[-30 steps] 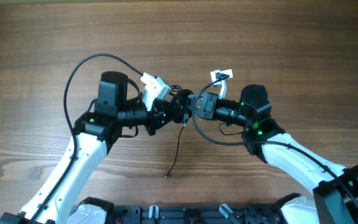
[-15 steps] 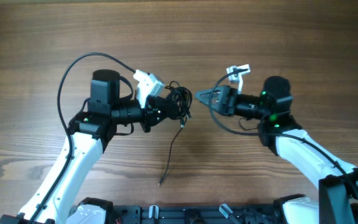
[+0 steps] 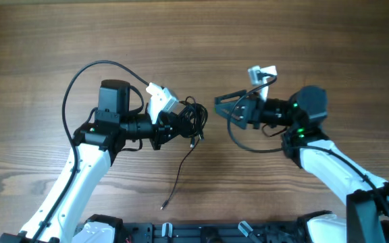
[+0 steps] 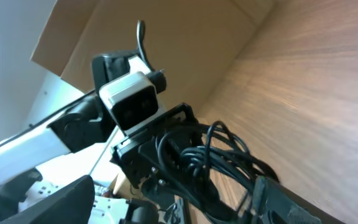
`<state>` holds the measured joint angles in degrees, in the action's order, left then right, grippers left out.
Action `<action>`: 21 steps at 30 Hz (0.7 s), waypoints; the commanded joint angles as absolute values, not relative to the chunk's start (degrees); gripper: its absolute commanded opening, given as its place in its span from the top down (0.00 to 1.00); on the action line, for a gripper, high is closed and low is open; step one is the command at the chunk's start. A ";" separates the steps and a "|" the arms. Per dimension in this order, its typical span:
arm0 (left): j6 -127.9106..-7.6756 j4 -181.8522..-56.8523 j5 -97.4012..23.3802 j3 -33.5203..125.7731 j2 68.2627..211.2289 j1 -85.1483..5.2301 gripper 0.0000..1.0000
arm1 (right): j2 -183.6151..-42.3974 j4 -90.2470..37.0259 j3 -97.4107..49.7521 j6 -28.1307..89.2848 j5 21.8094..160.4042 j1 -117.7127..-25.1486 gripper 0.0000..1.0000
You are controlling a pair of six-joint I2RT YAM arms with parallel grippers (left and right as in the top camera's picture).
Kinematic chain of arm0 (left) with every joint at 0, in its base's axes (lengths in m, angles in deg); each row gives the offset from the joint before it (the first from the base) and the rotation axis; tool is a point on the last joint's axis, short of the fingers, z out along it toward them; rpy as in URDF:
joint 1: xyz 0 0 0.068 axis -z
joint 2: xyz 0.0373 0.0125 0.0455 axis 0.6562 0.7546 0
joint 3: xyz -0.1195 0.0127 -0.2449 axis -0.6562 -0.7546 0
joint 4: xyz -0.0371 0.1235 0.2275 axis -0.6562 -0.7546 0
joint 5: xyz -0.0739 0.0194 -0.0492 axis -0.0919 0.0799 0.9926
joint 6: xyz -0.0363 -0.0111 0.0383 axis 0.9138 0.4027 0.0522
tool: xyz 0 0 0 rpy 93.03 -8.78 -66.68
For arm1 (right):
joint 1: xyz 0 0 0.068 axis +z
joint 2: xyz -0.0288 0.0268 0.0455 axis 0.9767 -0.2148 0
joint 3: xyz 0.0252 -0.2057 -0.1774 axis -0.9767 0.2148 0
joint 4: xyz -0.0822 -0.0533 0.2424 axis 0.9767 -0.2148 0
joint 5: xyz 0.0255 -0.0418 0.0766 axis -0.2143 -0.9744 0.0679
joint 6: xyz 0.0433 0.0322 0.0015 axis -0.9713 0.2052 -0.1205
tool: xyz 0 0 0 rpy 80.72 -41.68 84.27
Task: Untangle cables
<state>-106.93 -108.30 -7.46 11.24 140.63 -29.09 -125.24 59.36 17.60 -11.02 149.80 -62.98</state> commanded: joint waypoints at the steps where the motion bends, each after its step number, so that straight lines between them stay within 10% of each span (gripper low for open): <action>1: -108.59 -108.15 -5.56 11.46 140.13 -25.98 0.96 | -125.30 59.01 16.84 -9.05 144.06 -58.31 0.16; 21: -108.11 -108.17 -14.15 11.46 140.13 -21.35 0.96 | -125.30 59.32 16.84 -4.15 160.69 -56.93 0.15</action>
<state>-107.45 -109.02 -12.55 11.20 140.63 -21.06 -125.24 61.09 17.47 -6.34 156.54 -57.39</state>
